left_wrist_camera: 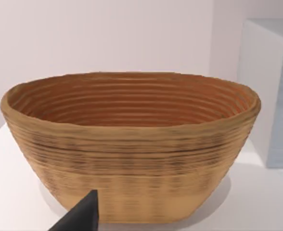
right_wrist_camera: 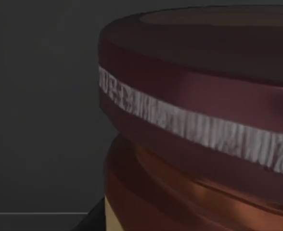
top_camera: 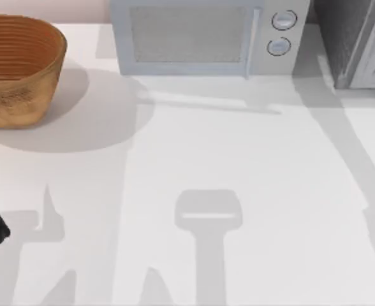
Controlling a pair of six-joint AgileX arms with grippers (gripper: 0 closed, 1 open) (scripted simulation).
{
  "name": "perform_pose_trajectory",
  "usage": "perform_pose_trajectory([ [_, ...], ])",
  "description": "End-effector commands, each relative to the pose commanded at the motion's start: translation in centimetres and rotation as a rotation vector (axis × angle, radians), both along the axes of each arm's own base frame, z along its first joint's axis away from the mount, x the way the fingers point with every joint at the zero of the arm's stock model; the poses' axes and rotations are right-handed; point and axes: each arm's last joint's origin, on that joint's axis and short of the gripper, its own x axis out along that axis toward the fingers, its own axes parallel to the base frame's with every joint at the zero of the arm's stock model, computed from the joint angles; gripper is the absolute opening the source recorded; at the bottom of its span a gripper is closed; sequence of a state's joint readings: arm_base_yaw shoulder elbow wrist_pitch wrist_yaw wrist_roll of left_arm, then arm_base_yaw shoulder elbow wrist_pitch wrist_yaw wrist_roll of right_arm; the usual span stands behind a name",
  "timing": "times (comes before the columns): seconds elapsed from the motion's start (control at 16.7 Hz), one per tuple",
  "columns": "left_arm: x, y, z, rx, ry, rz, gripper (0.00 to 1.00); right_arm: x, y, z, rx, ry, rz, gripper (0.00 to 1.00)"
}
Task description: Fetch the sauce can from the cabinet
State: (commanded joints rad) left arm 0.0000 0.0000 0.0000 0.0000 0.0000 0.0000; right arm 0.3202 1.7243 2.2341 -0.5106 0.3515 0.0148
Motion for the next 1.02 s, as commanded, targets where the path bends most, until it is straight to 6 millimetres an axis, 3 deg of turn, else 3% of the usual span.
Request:
perform_pose_trajectory([
  [0.24,0.0,0.0,0.0,0.000,0.000,0.000,1.00,-7.7,-0.1,2.6,0.004,-0.009,0.002,0.00],
  [0.42,0.0,0.0,0.0,0.000,0.000,0.000,1.00,-11.6,-0.7,3.4,0.003,-0.007,0.004,0.00],
  [0.84,0.0,0.0,0.0,0.000,0.000,0.000,1.00,-12.4,-1.0,3.5,0.008,-0.014,0.003,0.00],
  [1.02,0.0,0.0,0.0,0.000,0.000,0.000,1.00,-13.4,-2.0,3.0,0.014,-0.025,0.005,0.00],
])
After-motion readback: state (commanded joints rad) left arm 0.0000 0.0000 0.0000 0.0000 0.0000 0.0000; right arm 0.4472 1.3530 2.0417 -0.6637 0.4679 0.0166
